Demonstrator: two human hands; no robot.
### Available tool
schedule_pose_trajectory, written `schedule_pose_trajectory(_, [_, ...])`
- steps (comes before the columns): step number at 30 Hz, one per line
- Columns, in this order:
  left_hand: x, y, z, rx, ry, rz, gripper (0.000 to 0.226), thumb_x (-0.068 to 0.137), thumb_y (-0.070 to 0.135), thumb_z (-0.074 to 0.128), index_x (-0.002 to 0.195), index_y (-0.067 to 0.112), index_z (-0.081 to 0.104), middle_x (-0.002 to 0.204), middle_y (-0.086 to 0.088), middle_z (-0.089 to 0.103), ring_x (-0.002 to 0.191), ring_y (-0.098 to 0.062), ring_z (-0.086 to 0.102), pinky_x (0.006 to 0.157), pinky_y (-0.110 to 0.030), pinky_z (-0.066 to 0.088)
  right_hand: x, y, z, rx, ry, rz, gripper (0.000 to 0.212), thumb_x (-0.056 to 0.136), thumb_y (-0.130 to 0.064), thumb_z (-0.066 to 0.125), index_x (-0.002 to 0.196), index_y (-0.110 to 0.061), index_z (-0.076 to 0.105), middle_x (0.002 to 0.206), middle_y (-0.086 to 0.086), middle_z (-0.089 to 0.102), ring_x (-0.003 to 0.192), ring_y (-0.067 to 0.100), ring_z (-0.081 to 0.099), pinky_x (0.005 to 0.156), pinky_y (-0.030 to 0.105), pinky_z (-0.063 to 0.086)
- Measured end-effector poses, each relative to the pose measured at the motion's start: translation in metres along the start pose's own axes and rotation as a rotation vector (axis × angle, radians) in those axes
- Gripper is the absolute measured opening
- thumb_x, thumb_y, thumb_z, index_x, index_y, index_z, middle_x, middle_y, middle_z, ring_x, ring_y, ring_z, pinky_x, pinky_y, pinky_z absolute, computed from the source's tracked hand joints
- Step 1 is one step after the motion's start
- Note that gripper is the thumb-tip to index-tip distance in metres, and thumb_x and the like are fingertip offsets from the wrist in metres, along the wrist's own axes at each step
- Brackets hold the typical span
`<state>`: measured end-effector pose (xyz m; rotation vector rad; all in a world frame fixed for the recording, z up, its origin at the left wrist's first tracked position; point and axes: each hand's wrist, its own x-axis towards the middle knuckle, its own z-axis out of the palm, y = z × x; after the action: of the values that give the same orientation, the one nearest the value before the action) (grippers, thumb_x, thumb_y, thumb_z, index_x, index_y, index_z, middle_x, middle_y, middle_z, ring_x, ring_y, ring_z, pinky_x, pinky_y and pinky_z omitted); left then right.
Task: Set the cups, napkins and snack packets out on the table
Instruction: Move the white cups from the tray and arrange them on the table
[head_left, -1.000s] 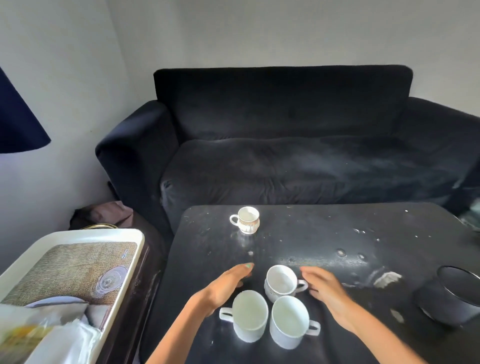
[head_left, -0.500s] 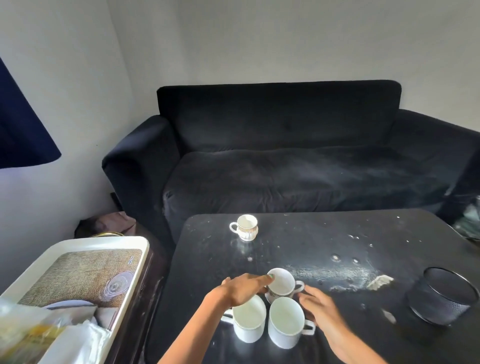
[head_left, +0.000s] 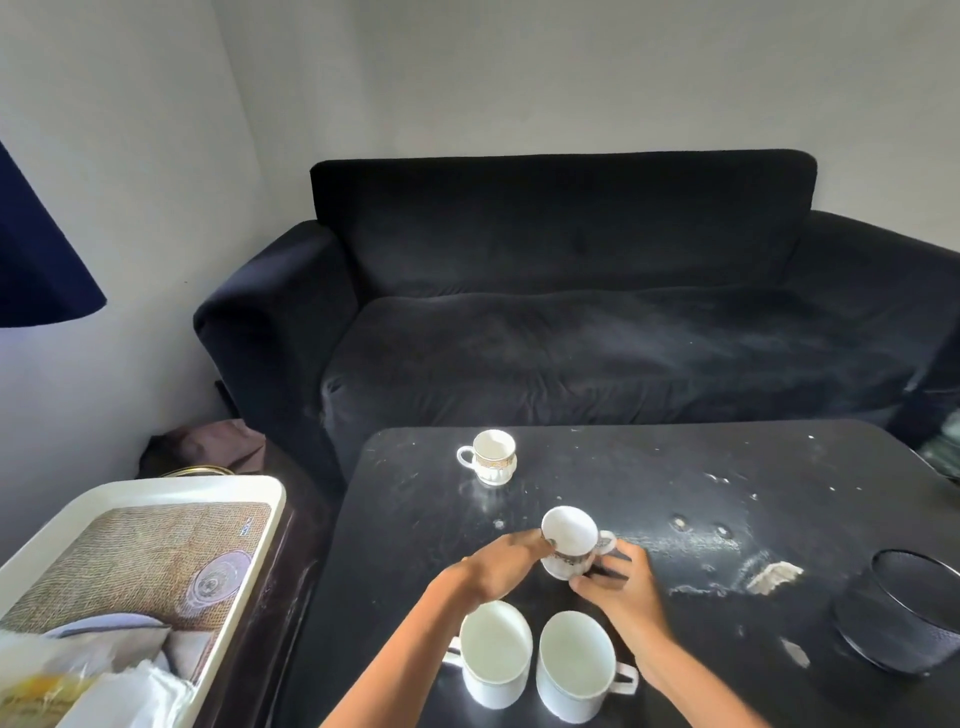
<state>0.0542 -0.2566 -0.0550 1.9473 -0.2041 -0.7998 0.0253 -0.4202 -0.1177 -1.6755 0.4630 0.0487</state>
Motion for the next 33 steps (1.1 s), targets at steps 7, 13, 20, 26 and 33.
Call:
schedule_pose_trajectory(7, [0.024,-0.002,-0.008,-0.069,-0.035,0.080,0.045,0.104,0.025,0.029,0.149,0.027,0.029,0.150,0.011,0.033,0.129,0.000,0.026,0.103,-0.021,0.016,0.035,-0.005,0.030,-0.095,0.243,-0.137,0.066,0.061,-0.010,0.087,0.114,-0.009,0.047,0.101,0.008,0.064,0.091,0.027,0.063,0.074,0.037,0.052])
schedule_pose_trajectory(13, [0.051,-0.021,-0.024,-0.129,0.226,-0.006,0.035,0.100,0.032,0.042,0.135,0.033,0.043,0.140,0.015,0.045,0.126,0.003,0.043,0.107,-0.015,0.032,0.063,-0.005,0.047,-0.147,0.347,-0.200,0.063,0.063,-0.024,0.086,0.114,-0.018,0.050,0.094,-0.005,0.061,0.091,0.027,0.064,0.084,0.043,0.050])
schedule_pose_trajectory(20, [0.079,-0.071,-0.032,0.310,0.506,-0.134,0.075,0.096,0.044,0.045,0.153,0.022,0.002,0.162,0.002,0.004,0.148,-0.011,-0.008,0.119,-0.037,-0.008,0.096,-0.001,0.057,-0.137,0.424,-0.279,0.064,0.059,-0.028,0.086,0.112,-0.022,0.051,0.097,-0.005,0.066,0.097,0.025,0.063,0.089,0.044,0.047])
schedule_pose_trajectory(26, [0.094,-0.081,-0.026,0.393,0.567,-0.088,0.085,0.092,0.055,0.044,0.153,0.022,-0.005,0.162,0.004,-0.003,0.146,-0.010,-0.017,0.115,-0.038,-0.016,0.118,0.000,0.066,-0.209,0.454,-0.324,0.064,0.059,-0.040,0.083,0.111,-0.029,0.047,0.103,-0.008,0.069,0.103,0.019,0.061,0.084,0.022,0.026])
schedule_pose_trajectory(33, [0.097,-0.083,-0.025,0.392,0.599,-0.069,0.086,0.089,0.060,0.042,0.153,0.024,-0.003,0.162,0.005,-0.002,0.146,-0.008,-0.018,0.115,-0.038,-0.017,0.130,-0.003,0.071,-0.301,0.488,-0.359,0.064,0.058,-0.048,0.081,0.108,-0.030,0.046,0.104,-0.008,0.068,0.105,0.020,0.059,0.086,0.029,0.029])
